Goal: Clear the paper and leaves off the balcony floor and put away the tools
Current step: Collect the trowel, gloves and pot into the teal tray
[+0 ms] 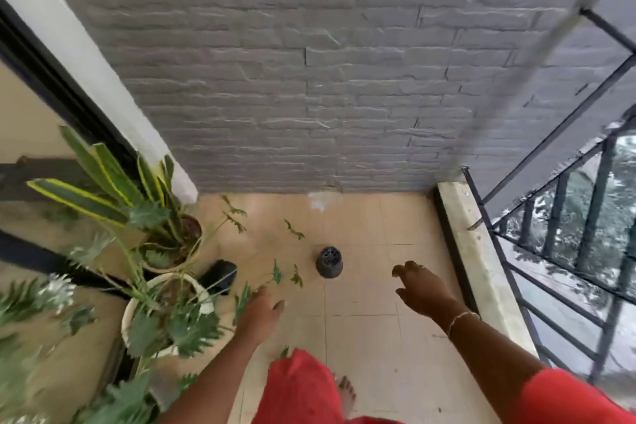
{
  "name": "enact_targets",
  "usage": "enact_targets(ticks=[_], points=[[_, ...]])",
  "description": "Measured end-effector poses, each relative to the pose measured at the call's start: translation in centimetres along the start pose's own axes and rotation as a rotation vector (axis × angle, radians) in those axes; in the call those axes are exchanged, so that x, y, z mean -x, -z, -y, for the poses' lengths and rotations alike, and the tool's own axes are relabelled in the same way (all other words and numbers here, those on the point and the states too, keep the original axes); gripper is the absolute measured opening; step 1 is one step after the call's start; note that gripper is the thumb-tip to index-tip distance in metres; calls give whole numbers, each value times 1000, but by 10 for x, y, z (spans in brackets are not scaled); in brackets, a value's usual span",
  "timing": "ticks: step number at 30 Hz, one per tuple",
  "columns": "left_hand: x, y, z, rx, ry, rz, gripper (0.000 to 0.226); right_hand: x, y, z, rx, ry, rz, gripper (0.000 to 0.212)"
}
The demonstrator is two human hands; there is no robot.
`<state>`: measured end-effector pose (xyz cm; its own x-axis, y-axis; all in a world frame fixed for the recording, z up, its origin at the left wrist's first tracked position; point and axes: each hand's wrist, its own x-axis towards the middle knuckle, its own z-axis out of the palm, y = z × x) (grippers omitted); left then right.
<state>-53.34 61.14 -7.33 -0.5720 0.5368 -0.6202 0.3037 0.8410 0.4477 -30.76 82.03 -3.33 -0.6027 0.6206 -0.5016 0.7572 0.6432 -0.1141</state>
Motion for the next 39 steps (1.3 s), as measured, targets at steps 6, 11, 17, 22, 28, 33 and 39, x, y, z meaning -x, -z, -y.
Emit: enact_targets(ticks=[6, 11, 17, 22, 28, 33, 39], points=[[-97, 25, -53, 256, 56, 57, 37, -85, 27, -12, -345, -193, 58, 34], [-174, 39, -95, 336, 161, 163, 51, -154, 26, -16, -803, -422, 83, 25], [-273, 3, -117, 330, 235, 283, 57, -250, -18, -18, -1433, -672, 128, 7], [-375, -79, -103, 578, 427, 321, 76, -350, -98, -21, -1641, -791, 168, 12], [-509, -196, -65, 742, 592, 282, 70, -472, -236, -34, -1589, -851, 229, 23], [-573, -254, -30, 676, 723, 270, 72, -527, -307, -33, -1527, -905, 351, 47], [-564, -251, -41, 697, 722, 366, 73, -518, -299, -23, -1607, -884, 415, 59]])
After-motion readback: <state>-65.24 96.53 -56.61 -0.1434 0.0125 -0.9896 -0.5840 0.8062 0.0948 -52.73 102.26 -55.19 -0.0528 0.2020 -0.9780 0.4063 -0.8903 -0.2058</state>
